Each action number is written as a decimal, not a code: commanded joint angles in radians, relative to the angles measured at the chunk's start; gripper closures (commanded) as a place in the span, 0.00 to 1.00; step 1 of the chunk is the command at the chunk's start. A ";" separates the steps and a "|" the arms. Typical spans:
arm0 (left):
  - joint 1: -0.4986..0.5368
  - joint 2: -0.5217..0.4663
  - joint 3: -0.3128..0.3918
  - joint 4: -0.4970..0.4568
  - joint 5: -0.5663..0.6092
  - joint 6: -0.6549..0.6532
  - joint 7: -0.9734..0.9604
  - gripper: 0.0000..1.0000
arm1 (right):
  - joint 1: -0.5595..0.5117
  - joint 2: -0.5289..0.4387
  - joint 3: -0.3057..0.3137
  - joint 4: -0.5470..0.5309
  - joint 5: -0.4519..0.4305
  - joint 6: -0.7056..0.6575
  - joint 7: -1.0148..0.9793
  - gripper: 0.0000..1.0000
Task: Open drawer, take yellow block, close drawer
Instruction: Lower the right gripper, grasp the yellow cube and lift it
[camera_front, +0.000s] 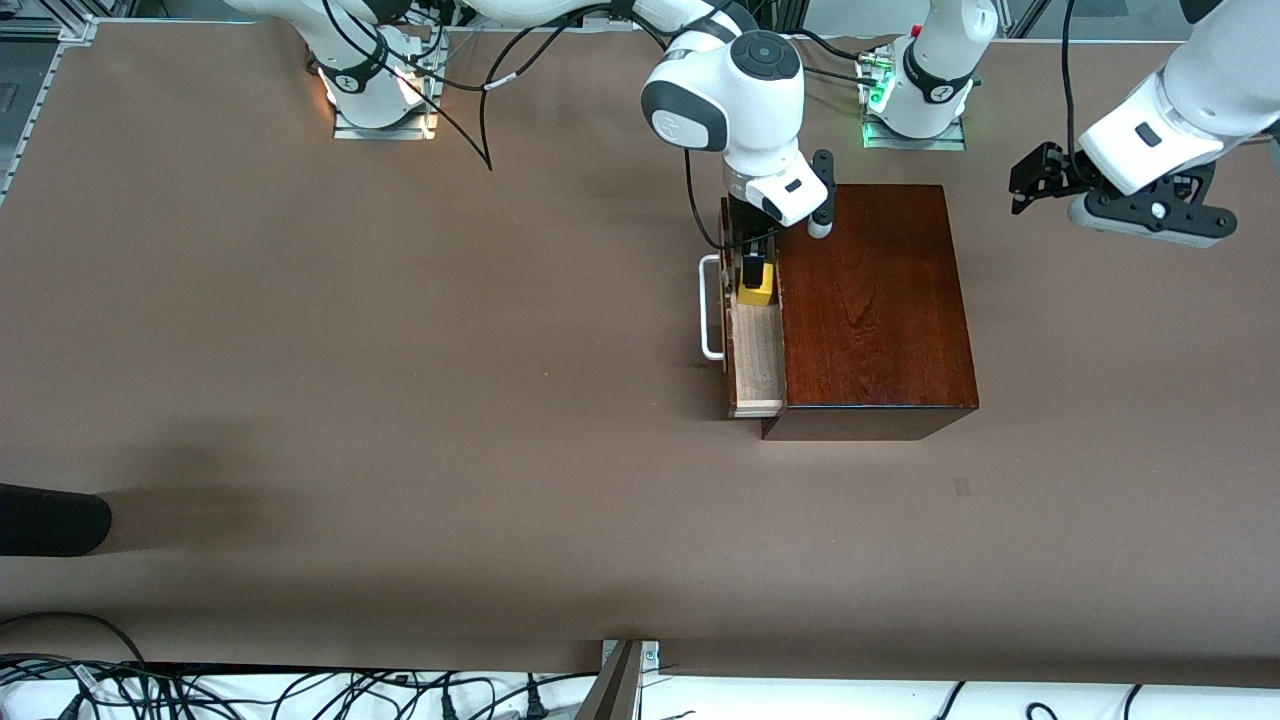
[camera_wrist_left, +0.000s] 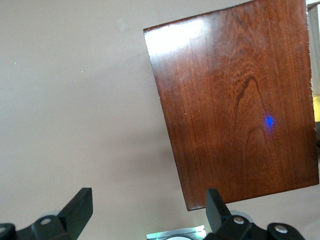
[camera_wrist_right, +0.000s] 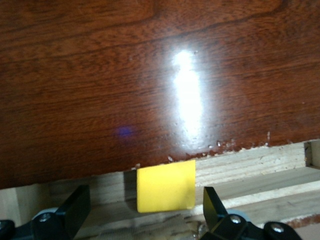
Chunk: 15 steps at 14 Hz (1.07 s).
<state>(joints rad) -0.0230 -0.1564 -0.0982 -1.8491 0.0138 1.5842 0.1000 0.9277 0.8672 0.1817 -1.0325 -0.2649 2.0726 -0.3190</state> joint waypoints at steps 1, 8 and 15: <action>-0.055 -0.019 0.031 -0.022 -0.020 0.020 0.003 0.00 | 0.013 0.039 -0.008 0.041 -0.027 0.014 -0.008 0.00; -0.048 0.021 0.017 0.033 -0.020 -0.009 0.001 0.00 | 0.016 0.050 -0.021 0.041 -0.030 0.043 -0.009 0.36; -0.048 0.023 0.017 0.033 -0.023 -0.009 0.001 0.00 | 0.016 0.044 -0.024 0.041 -0.036 0.031 -0.014 0.99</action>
<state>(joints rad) -0.0625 -0.1499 -0.0886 -1.8464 0.0138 1.5884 0.0974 0.9329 0.8968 0.1675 -1.0282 -0.2824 2.1175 -0.3210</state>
